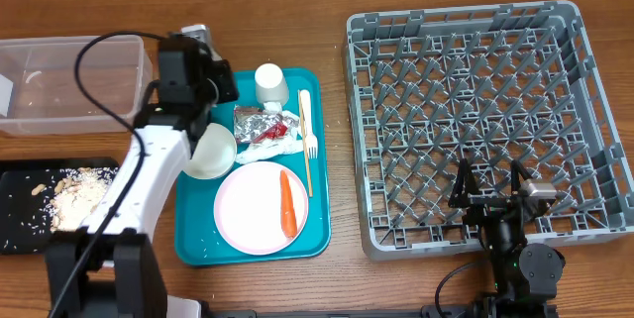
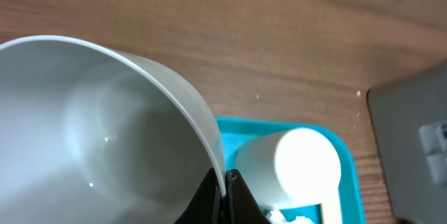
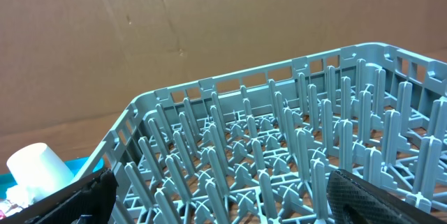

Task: Sort waste into correct bins and load items into the dishwasher rack
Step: 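Place the empty grey bowl back on the teal tray with the left gripper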

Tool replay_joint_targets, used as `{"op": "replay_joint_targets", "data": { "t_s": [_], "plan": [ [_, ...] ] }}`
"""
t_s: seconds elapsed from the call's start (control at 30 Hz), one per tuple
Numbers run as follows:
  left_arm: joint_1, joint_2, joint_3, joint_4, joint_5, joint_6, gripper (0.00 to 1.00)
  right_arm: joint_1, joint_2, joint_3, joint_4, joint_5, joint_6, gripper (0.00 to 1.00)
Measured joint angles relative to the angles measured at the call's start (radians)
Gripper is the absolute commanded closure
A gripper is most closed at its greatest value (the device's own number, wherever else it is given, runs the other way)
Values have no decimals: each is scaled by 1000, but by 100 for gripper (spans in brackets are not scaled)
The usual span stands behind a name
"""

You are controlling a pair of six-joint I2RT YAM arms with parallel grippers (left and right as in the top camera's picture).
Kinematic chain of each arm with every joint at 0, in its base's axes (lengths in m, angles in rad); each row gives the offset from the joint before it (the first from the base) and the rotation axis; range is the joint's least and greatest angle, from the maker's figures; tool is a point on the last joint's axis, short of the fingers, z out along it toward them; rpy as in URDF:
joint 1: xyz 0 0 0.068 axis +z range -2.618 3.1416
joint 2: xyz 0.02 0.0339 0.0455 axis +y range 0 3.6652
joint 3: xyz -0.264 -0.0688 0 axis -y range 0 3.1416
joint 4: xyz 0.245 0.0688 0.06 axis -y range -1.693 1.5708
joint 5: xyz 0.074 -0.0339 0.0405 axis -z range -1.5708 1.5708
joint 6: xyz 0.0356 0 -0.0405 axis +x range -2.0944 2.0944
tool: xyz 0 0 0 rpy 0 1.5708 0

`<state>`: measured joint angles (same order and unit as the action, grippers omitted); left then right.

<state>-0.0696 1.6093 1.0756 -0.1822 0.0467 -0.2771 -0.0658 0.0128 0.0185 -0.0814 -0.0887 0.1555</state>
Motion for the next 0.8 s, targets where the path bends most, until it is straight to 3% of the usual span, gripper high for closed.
{"op": "replay_joint_targets", "data": {
  "t_s": [0.8],
  "plan": [
    [-24,108,0,-8,-82,19,94,0,0,0,0,0,0,0]
  ]
}}
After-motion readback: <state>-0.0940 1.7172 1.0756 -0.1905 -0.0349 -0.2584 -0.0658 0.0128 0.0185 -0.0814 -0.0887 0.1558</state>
